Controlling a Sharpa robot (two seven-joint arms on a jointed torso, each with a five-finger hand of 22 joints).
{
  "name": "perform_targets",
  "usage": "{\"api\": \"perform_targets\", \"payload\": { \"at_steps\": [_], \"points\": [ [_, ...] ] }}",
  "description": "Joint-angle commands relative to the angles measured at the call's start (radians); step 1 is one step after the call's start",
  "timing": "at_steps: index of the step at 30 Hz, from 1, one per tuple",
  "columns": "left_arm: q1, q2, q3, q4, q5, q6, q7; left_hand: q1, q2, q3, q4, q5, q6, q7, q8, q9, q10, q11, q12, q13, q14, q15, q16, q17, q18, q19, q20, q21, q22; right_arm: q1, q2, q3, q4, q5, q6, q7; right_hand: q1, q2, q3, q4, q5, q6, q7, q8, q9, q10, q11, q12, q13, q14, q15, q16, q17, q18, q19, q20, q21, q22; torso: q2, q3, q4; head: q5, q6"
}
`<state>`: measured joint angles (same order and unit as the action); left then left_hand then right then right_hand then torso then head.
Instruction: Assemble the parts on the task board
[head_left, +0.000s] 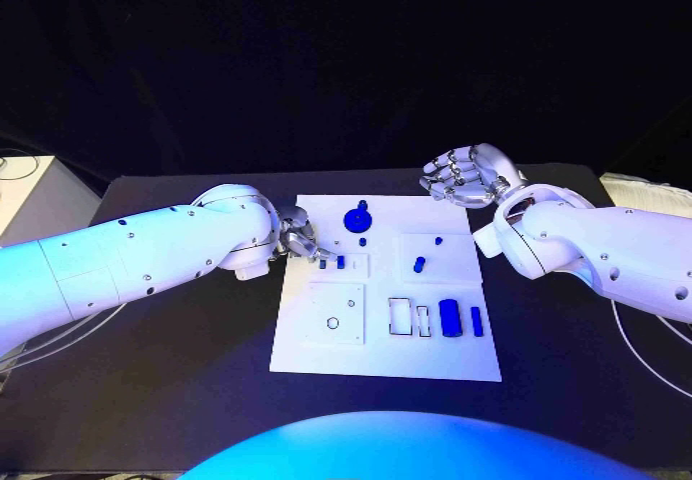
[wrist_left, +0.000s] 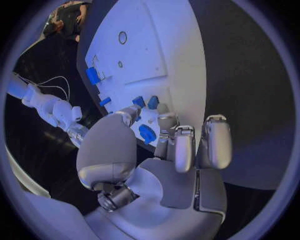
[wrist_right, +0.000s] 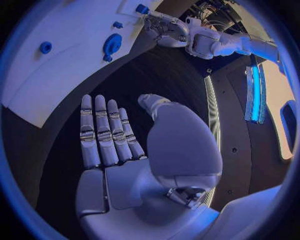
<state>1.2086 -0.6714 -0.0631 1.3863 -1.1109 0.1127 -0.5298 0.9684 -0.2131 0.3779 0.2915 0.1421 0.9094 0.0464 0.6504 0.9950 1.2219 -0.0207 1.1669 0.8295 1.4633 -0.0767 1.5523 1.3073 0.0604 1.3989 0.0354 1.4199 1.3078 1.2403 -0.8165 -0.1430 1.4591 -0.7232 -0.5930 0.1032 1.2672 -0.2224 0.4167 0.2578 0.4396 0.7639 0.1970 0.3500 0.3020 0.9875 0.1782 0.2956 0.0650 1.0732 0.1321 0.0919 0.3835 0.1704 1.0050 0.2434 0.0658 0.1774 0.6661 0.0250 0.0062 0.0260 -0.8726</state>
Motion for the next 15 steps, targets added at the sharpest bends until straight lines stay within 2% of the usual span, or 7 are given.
{"api": "perform_targets", "payload": {
  "at_steps": [1,5,9,10,12,14,15],
  "points": [
    [0.001,-0.010,0.010,0.020,0.050,-0.072,0.053,0.009,0.016,-0.011,0.000,0.004,-0.013,0.004,-0.005,0.002,-0.022,0.004,-0.016,-0.024,0.090,0.004,-0.012,0.216,0.008,-0.016,0.002,-0.014,-0.013,-0.001,0.000,0.000,0.001,-0.005,0.014,0.012,-0.008,0.000,-0.004,-0.004,0.006,-0.009,0.048,-0.005,-0.002,-0.005,0.001,-0.004,-0.001,-0.004,0.001,-0.007,-0.001,0.012,-0.006,-0.002,-0.003,-0.001,-0.001,0.0002,0.0007,-0.002,0.000],
    [0.001,-0.025,0.023,0.039,0.088,-0.119,0.104,0.026,0.031,-0.015,-0.001,0.011,-0.025,0.008,-0.005,0.005,-0.037,0.008,-0.022,-0.036,0.086,0.008,-0.019,0.206,0.011,-0.024,0.004,-0.021,-0.023,-0.002,0.000,0.000,0.001,-0.005,0.015,0.012,-0.008,0.000,-0.004,-0.004,0.006,-0.009,0.048,-0.005,-0.002,-0.005,0.001,-0.004,-0.001,-0.004,0.001,-0.007,-0.001,0.012,-0.006,-0.002,-0.003,-0.001,-0.001,0.0010,0.0000,-0.003,0.000],
    [0.002,-0.031,0.031,0.047,0.127,-0.186,0.200,0.079,0.056,-0.020,-0.001,0.023,-0.086,0.033,-0.022,-0.001,-0.130,0.030,-0.072,-0.128,0.054,0.027,-0.065,0.137,0.028,-0.082,0.018,-0.074,-0.099,-0.002,0.000,0.000,-0.001,-0.005,0.015,0.012,-0.008,0.000,-0.004,-0.004,0.006,-0.009,0.048,-0.005,-0.002,-0.005,0.001,-0.004,-0.001,-0.004,0.001,-0.007,-0.001,0.012,-0.006,-0.002,-0.003,-0.001,0.000,0.0011,0.0002,-0.006,0.000],
    [0.002,-0.030,0.033,0.047,0.134,-0.205,0.232,0.106,0.066,-0.009,-0.002,0.025,-0.115,0.047,-0.038,-0.015,-0.192,0.043,-0.111,-0.192,0.033,0.038,-0.092,0.099,0.039,-0.119,0.026,-0.108,-0.146,-0.002,0.000,0.000,-0.001,-0.005,0.015,0.012,-0.008,0.000,-0.004,-0.004,0.006,-0.009,0.048,-0.005,-0.002,-0.005,0.001,-0.004,-0.001,-0.004,0.001,-0.007,-0.001,0.012,-0.006,-0.002,-0.003,-0.001,0.000,0.0013,-0.0002,-0.006,0.000],
    [0.002,-0.025,0.034,0.043,0.142,-0.238,0.294,0.182,0.071,0.033,-0.015,0.027,-0.174,0.077,-0.074,-0.049,-0.268,0.071,-0.136,-0.216,-0.037,0.063,-0.169,-0.006,0.066,-0.223,0.044,-0.205,-0.272,-0.002,0.001,0.000,-0.003,-0.005,0.015,0.013,-0.008,0.000,-0.004,-0.004,0.006,-0.009,0.048,-0.005,-0.002,-0.005,0.001,-0.004,-0.001,-0.004,0.001,-0.007,-0.001,0.012,-0.006,-0.002,-0.003,-0.001,0.000,0.0009,-0.0001,-0.007,0.000],
    [0.002,-0.016,0.034,0.035,0.137,-0.266,0.354,0.259,0.057,0.088,-0.032,0.026,-0.206,0.100,-0.105,-0.094,-0.329,0.094,-0.152,-0.230,-0.112,0.084,-0.237,-0.100,0.090,-0.317,0.064,-0.296,-0.381,-0.002,0.001,0.000,-0.005,-0.004,0.015,0.013,-0.008,0.001,-0.004,-0.004,0.006,-0.009,0.048,-0.005,-0.002,-0.005,0.001,-0.004,-0.001,-0.004,0.001,-0.008,-0.002,0.012,-0.007,-0.001,-0.003,-0.003,0.000,0.0009,0.0004,-0.007,0.000],
    [0.002,-0.009,0.034,0.028,0.126,-0.278,0.386,0.322,0.047,0.138,-0.064,0.028,-0.225,0.110,-0.125,-0.121,-0.375,0.100,-0.180,-0.249,-0.180,0.092,-0.298,-0.178,0.108,-0.394,0.073,-0.372,-0.470,-0.002,0.001,0.000,-0.006,-0.004,0.015,0.014,-0.008,0.001,-0.004,-0.004,0.006,-0.009,0.048,-0.005,-0.002,-0.005,0.001,-0.004,-0.001,-0.004,0.001,-0.008,-0.002,0.012,-0.007,-0.001,-0.003,-0.003,0.000,0.0011,0.0005,-0.007,0.000]
  ]
}}
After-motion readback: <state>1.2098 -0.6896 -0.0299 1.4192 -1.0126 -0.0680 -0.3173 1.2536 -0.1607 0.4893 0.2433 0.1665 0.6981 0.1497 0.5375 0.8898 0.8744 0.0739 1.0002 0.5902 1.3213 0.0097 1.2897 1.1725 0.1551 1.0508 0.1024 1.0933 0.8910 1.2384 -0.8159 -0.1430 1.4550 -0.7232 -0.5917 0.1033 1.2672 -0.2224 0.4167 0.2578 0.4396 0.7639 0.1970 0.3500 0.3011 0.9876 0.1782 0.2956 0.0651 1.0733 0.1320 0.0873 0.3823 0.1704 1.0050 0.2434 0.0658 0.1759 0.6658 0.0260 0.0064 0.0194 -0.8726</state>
